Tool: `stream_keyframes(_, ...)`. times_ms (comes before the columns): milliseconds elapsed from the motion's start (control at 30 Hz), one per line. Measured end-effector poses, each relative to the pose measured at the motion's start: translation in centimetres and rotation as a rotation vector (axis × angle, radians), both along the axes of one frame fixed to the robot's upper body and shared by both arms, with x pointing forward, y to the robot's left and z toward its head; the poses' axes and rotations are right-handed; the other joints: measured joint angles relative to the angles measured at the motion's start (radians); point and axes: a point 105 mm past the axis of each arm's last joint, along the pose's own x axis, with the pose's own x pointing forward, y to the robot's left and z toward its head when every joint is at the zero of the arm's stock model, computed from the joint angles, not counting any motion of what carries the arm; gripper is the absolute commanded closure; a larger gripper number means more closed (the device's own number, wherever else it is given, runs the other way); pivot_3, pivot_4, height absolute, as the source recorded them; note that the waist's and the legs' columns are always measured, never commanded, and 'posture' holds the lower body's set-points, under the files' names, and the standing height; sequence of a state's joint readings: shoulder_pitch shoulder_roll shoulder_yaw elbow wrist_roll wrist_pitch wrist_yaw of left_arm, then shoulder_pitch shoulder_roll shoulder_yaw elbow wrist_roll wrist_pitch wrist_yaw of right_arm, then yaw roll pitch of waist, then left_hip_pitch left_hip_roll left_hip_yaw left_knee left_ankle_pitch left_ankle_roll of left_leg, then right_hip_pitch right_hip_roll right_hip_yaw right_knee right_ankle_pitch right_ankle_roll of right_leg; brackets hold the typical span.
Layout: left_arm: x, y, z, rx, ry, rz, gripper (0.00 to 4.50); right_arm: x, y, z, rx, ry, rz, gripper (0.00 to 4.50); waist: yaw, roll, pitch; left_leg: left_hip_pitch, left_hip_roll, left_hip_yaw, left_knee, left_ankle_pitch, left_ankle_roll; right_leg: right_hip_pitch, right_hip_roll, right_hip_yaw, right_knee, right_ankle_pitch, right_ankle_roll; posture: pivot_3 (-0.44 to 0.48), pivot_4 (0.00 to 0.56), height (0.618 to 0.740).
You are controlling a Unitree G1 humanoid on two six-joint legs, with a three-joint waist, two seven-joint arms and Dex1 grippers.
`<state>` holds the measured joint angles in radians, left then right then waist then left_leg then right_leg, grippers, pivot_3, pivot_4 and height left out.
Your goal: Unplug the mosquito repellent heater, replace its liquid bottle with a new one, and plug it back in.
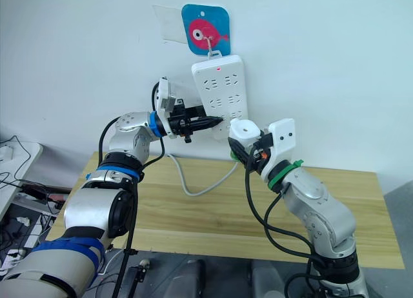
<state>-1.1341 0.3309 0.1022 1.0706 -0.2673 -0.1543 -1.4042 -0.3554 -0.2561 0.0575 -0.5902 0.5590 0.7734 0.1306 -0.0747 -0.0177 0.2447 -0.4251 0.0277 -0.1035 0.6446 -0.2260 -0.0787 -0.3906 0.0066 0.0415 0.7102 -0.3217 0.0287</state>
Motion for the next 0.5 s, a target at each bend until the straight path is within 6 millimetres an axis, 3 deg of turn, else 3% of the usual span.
stream_keyframes(500,0.01,0.05,0.02,0.0,-0.003,0.002,3.2,0.0,-0.11,0.33,0.024,-0.01,0.001,1.49,-0.001,0.0,0.0,0.0,0.0,0.0,0.0,0.0,0.0,0.0,0.0,0.0,0.001,0.0,0.0,-0.063,0.204,0.74)
